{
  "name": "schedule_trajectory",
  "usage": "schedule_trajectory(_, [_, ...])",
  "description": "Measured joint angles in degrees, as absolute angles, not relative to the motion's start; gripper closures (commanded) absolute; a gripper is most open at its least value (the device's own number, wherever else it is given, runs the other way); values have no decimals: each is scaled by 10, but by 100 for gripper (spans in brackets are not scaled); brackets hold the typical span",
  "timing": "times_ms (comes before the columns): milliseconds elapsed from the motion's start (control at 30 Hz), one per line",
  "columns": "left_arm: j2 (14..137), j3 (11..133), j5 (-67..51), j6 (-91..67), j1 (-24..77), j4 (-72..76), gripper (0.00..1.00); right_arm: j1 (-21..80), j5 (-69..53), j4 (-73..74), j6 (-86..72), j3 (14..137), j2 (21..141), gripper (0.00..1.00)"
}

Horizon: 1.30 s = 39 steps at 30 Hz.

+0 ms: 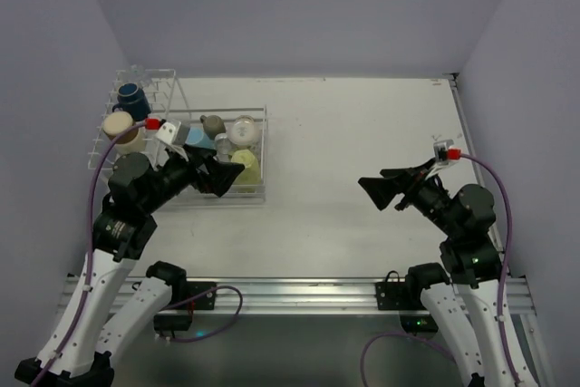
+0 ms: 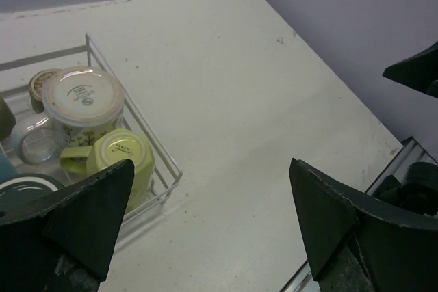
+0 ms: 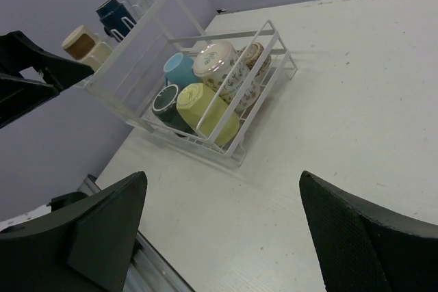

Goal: Unload the cups from the dish rack

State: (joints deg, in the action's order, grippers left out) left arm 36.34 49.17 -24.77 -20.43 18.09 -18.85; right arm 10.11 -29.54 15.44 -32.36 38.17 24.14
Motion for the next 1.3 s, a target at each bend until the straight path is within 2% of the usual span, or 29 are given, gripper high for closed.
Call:
schedule_trajectory(400, [472,513,-159,-216,186,-230,1,101,-295,145,-326,354,263,9])
schedule_trajectory(467, [491,513,-116,-222,204,-234,7,101,-295,139,-326,345,266,9])
schedule_trajectory(733, [575,515,135,-256,359,-234,5,103,-296,119,-326,317,274,10])
schedule_trajectory(933, [637,515,239,-277,368,-232,6,112,-298,111,-326,313,277,10])
schedule_trajectory(1300, [680,515,301,-328,382,-209,5,125,-298,106,-326,298,276,10])
